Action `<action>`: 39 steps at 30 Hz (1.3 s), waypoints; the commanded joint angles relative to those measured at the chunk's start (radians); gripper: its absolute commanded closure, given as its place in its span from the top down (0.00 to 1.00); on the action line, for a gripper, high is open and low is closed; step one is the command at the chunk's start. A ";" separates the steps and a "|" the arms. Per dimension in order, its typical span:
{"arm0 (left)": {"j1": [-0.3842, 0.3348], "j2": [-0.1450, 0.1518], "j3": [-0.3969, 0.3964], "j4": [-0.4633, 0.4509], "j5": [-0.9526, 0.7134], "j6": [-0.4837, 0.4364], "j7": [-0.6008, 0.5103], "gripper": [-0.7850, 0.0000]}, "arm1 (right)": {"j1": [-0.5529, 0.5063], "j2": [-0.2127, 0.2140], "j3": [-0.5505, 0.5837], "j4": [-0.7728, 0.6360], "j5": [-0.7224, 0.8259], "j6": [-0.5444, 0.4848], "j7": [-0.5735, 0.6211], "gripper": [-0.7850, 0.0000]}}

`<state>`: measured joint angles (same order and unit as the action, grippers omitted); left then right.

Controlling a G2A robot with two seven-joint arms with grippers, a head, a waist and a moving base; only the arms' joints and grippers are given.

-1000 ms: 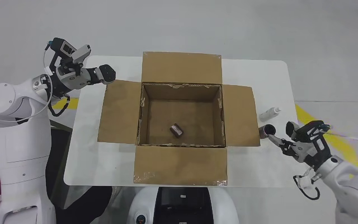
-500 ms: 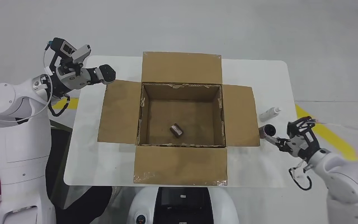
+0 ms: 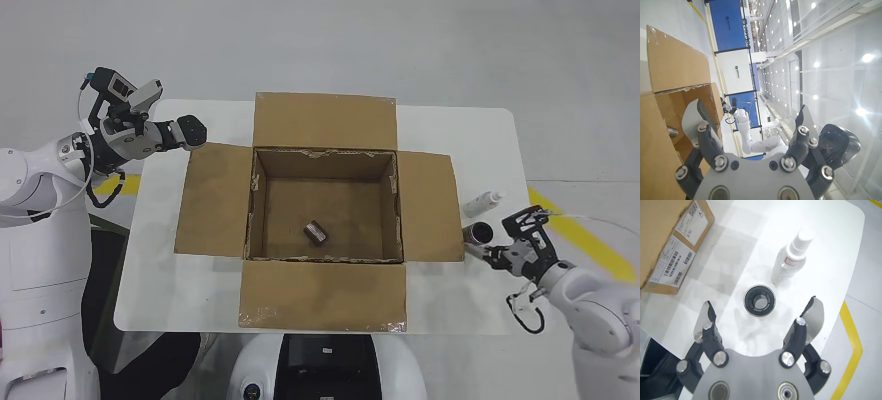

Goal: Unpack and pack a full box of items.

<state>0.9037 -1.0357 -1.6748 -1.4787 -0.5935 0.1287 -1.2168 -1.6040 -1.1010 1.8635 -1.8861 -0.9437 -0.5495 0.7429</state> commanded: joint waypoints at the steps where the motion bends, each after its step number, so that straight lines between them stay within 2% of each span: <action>1: 0.000 0.000 0.000 0.000 0.000 0.000 0.000 1.00 | -0.004 0.000 -0.006 -0.002 0.008 0.009 -0.007 1.00; 13: 0.000 0.000 0.000 0.000 0.000 0.000 0.000 1.00 | -0.030 0.006 -0.032 -0.021 0.014 0.051 -0.036 1.00; 39: 0.000 0.000 0.000 0.000 0.000 0.000 0.000 1.00 | 0.042 0.018 -0.142 0.033 -0.095 0.185 0.005 1.00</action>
<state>0.9037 -1.0357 -1.6748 -1.4787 -0.5935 0.1287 -1.2168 -1.5618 -1.0838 1.7225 -1.8527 -1.0383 -0.3672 0.7446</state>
